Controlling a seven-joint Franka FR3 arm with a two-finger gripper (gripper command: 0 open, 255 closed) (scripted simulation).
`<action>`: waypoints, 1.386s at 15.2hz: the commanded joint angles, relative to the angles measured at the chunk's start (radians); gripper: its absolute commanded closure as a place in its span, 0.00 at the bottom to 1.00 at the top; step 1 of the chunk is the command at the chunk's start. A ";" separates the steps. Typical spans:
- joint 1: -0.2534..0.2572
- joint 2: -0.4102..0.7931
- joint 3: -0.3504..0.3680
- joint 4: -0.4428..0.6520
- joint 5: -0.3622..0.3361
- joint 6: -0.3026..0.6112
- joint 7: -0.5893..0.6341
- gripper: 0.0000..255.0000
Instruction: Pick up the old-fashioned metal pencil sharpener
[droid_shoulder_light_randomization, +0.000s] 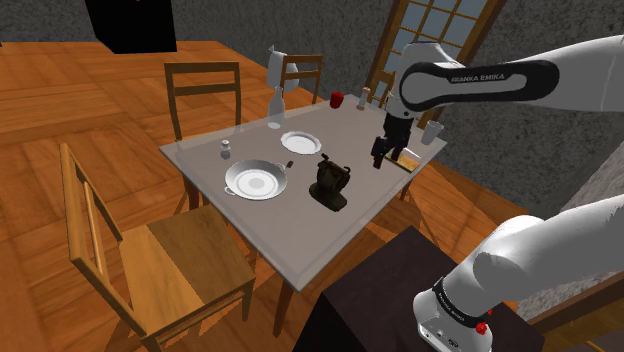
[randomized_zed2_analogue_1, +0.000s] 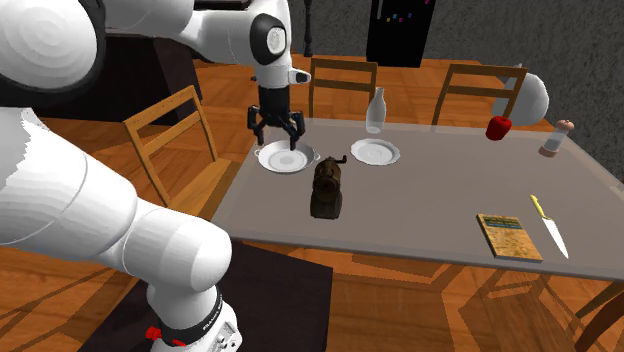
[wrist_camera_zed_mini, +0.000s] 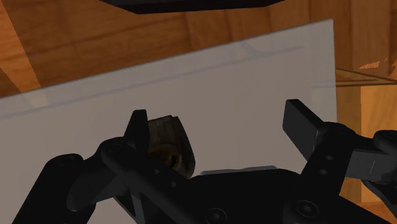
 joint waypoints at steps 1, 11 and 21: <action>-0.001 0.066 -0.001 0.015 -0.001 0.064 0.008 0.00; -0.013 0.434 -0.015 0.184 -0.002 0.317 0.031 0.00; -0.032 0.806 -0.025 0.485 0.015 0.443 0.045 0.00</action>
